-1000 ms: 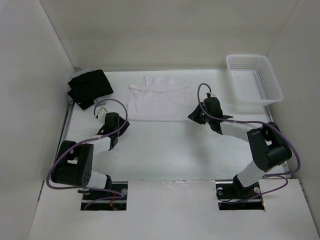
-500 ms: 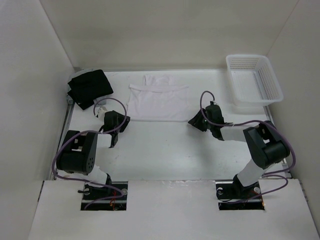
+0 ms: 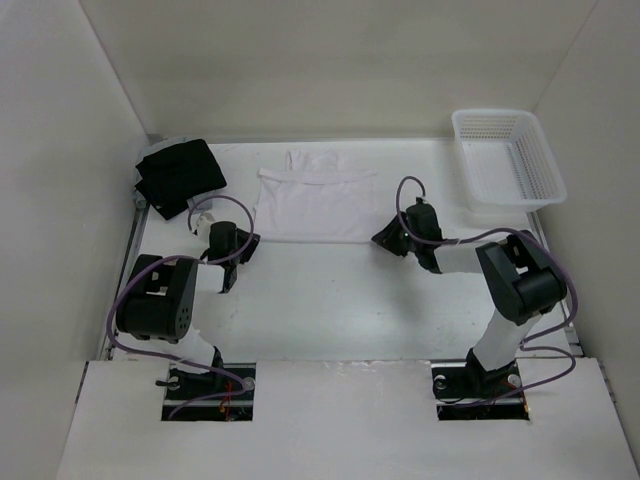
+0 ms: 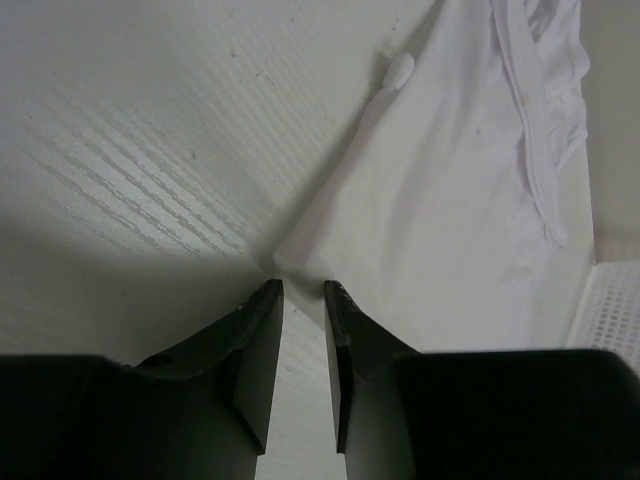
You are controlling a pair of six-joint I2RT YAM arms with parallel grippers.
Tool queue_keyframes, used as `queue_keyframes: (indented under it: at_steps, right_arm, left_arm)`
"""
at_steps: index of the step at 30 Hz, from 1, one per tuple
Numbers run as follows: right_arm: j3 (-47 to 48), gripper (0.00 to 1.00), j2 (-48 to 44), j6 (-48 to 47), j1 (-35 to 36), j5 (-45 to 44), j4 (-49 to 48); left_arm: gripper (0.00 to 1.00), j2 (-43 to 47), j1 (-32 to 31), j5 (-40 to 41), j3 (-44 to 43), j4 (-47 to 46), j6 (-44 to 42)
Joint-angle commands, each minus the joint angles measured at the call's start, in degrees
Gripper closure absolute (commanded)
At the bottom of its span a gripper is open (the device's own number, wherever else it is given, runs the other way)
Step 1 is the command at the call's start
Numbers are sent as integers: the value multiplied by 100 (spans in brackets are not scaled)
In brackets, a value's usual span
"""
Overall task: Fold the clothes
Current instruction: Fold the tank top
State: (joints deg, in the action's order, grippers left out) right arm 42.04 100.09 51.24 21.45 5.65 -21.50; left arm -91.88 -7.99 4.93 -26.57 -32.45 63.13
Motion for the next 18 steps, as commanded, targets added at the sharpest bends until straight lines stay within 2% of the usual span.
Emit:
queue_keyframes:
  at_steps: [1,10,13,15,18]
  right_arm:
    - [208,71,159,61,-14,-29,-162]
    - [410,96,344,88,-14,-90,-258]
    - [252,100,73,61,21,-134,-486]
    - [112,100,-286,9,82,-134,-461]
    - [-248,100,-1339,-202,231,-239,-137]
  left_arm:
    - [80,-199,12,-27,-103,292,-38]
    - [97,-305,47,-45,-287,204,-64]
    - [100,-121,65,-45,-279,98,-73]
    - [100,352,30,-80,-174,151,-91]
    - [100,1694,-23,-194,63,640,-266]
